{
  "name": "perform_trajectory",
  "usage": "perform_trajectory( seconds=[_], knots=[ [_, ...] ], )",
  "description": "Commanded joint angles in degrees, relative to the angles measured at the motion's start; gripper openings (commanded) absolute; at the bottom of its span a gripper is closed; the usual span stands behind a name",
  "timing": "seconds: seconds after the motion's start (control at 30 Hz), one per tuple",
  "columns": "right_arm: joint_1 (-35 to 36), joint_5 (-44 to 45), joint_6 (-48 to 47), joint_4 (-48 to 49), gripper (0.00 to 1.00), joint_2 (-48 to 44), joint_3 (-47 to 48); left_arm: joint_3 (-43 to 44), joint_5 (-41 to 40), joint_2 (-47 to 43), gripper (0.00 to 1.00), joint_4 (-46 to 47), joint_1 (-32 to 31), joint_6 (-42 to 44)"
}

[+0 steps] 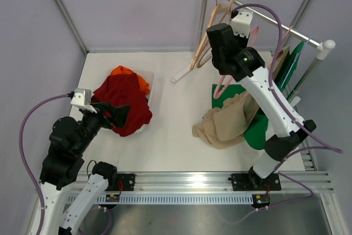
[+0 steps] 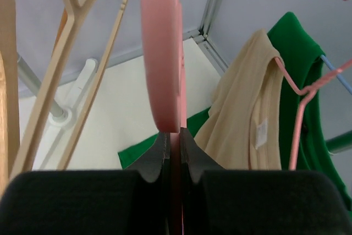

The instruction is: Remove the t-shirt from the hanger

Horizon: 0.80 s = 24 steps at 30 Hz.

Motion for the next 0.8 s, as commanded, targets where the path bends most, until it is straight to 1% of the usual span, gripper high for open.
perform_trajectory(
  seconds=[0.0, 0.1, 0.13, 0.17, 0.23, 0.3, 0.33, 0.4, 0.5, 0.63, 0.77],
  knots=[
    [-1.7, 2.5, -3.4, 8.2, 0.0, 4.9, 5.2, 1.1, 8.8, -0.8, 0.99, 0.4, -1.6, 2.3],
    [-2.7, 4.3, -5.6, 13.0, 0.0, 6.3, 5.7, -0.7, 12.3, -1.5, 0.99, 0.4, -2.2, 2.6],
    [-2.7, 5.3, -8.3, 18.4, 0.0, 6.4, 5.3, -1.3, 14.1, -2.0, 0.99, 0.4, -2.4, 3.7],
    [-3.3, 5.5, -10.1, 21.2, 0.0, 6.3, 3.7, -2.7, 14.7, -2.3, 0.99, 0.4, -2.6, 4.3],
    [-3.9, 6.1, -11.7, 25.5, 0.0, 6.7, 3.5, -4.3, 15.2, -3.5, 0.99, 0.5, -3.4, 5.9],
    [-4.8, 6.5, -13.4, 28.3, 0.0, 7.1, 2.8, -6.5, 13.4, -4.9, 0.99, 1.5, -5.3, 6.4],
    [-5.2, 6.6, -13.9, 30.1, 0.0, 7.4, 2.7, -6.7, 11.3, -5.7, 0.99, 1.5, -6.0, 7.1],
    [-6.1, 6.2, -14.9, 32.5, 0.0, 7.4, 1.4, -6.7, 9.7, -7.0, 0.99, 1.5, -7.7, 7.4],
    [-7.0, 4.7, -14.3, 33.8, 0.0, 7.6, 1.1, -6.5, 9.6, -6.9, 0.99, 1.4, -9.3, 8.0],
    [-9.1, 1.9, -9.3, 29.3, 0.0, 9.1, 2.0, -7.1, 11.5, -5.8, 0.99, 1.4, -9.4, 7.4],
    [-11.0, -1.2, -7.1, 29.2, 0.0, 8.6, -0.9, -7.9, 11.5, -6.1, 0.99, 1.4, -9.4, 6.1]
  ],
)
